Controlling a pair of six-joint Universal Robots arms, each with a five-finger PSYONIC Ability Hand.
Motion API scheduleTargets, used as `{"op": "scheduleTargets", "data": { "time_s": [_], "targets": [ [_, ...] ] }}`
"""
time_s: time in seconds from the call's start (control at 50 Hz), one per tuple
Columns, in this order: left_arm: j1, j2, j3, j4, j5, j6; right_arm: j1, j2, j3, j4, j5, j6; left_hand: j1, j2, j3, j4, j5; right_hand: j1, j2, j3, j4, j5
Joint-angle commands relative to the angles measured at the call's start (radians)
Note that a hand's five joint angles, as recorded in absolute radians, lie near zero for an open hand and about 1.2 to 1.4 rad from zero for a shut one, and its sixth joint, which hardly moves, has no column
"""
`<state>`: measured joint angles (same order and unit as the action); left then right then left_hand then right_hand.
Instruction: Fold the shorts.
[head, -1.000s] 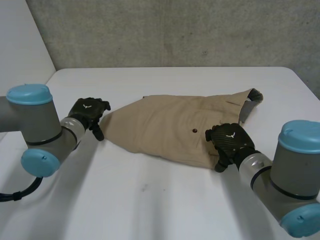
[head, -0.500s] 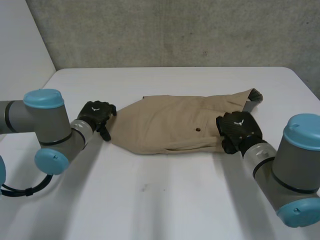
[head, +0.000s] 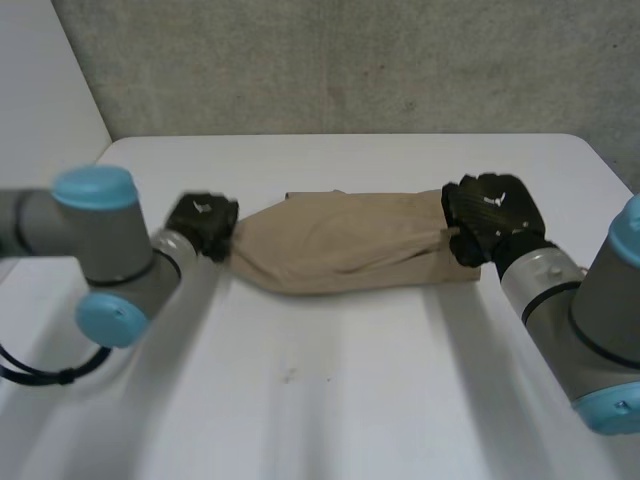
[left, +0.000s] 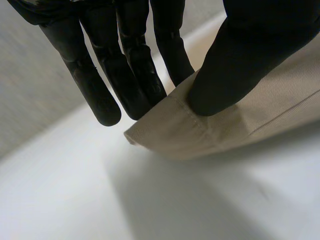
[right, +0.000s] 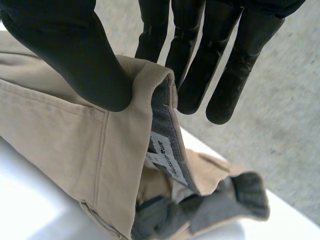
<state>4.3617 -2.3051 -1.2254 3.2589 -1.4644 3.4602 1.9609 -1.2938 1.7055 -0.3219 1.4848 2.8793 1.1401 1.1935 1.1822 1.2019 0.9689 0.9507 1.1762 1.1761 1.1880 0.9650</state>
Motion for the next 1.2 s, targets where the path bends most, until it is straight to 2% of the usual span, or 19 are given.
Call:
{"op": "scheduleTargets", "data": {
  "time_s": [0.02, 0.14, 0.36, 0.46, 0.6, 0.64, 0.72, 0.78, 0.92, 1.0, 1.12, 1.14, 1.16, 1.18, 1.2],
  "targets": [
    [0.028, 0.4, -0.094, -0.011, -0.044, -0.018, -0.002, -0.13, -0.072, 0.081, -0.011, -0.029, 0.256, 0.203, 0.214, 0.194, 0.253, 0.446, 0.22, 0.22, 0.208, 0.257],
    [0.036, 0.651, -0.109, -0.027, -0.04, -0.096, -0.002, -0.229, -0.135, 0.124, -0.009, -0.034, 0.256, 0.203, 0.214, 0.194, 0.253, 0.446, 0.22, 0.22, 0.208, 0.257],
    [0.041, 0.943, -0.057, -0.048, -0.051, -0.176, -0.002, -0.432, -0.303, 0.221, -0.009, -0.034, 0.256, 0.203, 0.214, 0.194, 0.253, 0.446, 0.22, 0.22, 0.208, 0.257],
    [0.042, 0.986, -0.037, -0.048, -0.053, -0.176, 0.0, -0.463, -0.36, 0.247, -0.009, -0.034, 0.256, 0.203, 0.214, 0.194, 0.253, 0.446, 0.22, 0.22, 0.208, 0.257],
    [0.05, 0.958, -0.059, -0.05, -0.048, -0.176, 0.001, -0.438, -0.369, 0.276, -0.009, -0.034, 0.256, 0.203, 0.214, 0.194, 0.253, 0.446, 0.22, 0.22, 0.208, 0.257],
    [0.053, 0.926, -0.068, -0.048, -0.051, -0.174, 0.001, -0.409, -0.36, 0.277, -0.009, -0.034, 0.256, 0.203, 0.214, 0.194, 0.253, 0.446, 0.22, 0.22, 0.208, 0.257],
    [0.056, 0.755, -0.059, -0.048, -0.051, -0.174, 0.001, -0.23, -0.36, 0.276, -0.009, -0.034, 0.256, 0.203, 0.214, 0.194, 0.253, 0.446, 0.22, 0.22, 0.208, 0.257],
    [0.056, 0.653, -0.048, -0.047, -0.05, -0.17, 0.001, -0.156, -0.371, 0.274, -0.006, -0.034, 0.256, 0.203, 0.214, 0.194, 0.253, 0.446, 0.22, 0.22, 0.208, 0.257],
    [0.052, 0.299, 0.113, 0.01, -0.063, -0.153, 0.012, 0.1, -0.474, 0.227, -0.006, -0.034, 0.256, 0.203, 0.214, 0.194, 0.253, 0.446, 0.22, 0.22, 0.208, 0.257],
    [0.036, 0.091, 0.318, 0.097, -0.119, -0.098, 0.013, 0.227, -0.564, 0.103, 0.024, -0.035, 0.256, 0.203, 0.214, 0.194, 0.253, 0.446, 0.22, 0.22, 0.208, 0.257],
    [0.021, -0.083, 0.538, 0.147, -0.126, -0.052, 0.016, 0.355, -0.641, -0.107, 0.058, -0.048, 0.256, 0.203, 0.214, 0.194, 0.253, 0.429, 0.204, 0.204, 0.192, 0.24],
    [0.012, -0.106, 0.561, 0.145, -0.126, -0.049, 0.024, 0.396, -0.671, -0.109, 0.055, -0.067, 0.146, 0.093, 0.104, 0.084, 0.143, -0.391, -0.616, -0.616, -0.628, -0.579],
    [-0.008, -0.137, 0.582, 0.137, -0.129, -0.046, 0.029, 0.415, -0.685, -0.098, 0.054, -0.081, -0.521, -0.574, -0.563, -0.582, -0.524, -0.776, -1.002, -1.002, -1.013, -0.965],
    [-0.017, -0.146, 0.583, 0.133, -0.131, -0.046, 0.033, 0.43, -0.698, -0.083, 0.052, -0.098, -0.838, -0.892, -0.88, -0.9, -0.842, -0.776, -1.002, -1.002, -1.013, -0.965],
    [-0.025, -0.152, 0.58, 0.128, -0.128, -0.046, 0.041, 0.444, -0.705, -0.065, 0.049, -0.115, -0.966, -1.019, -1.008, -1.027, -0.969, -0.776, -1.002, -1.002, -1.013, -0.965]
  ]
}}
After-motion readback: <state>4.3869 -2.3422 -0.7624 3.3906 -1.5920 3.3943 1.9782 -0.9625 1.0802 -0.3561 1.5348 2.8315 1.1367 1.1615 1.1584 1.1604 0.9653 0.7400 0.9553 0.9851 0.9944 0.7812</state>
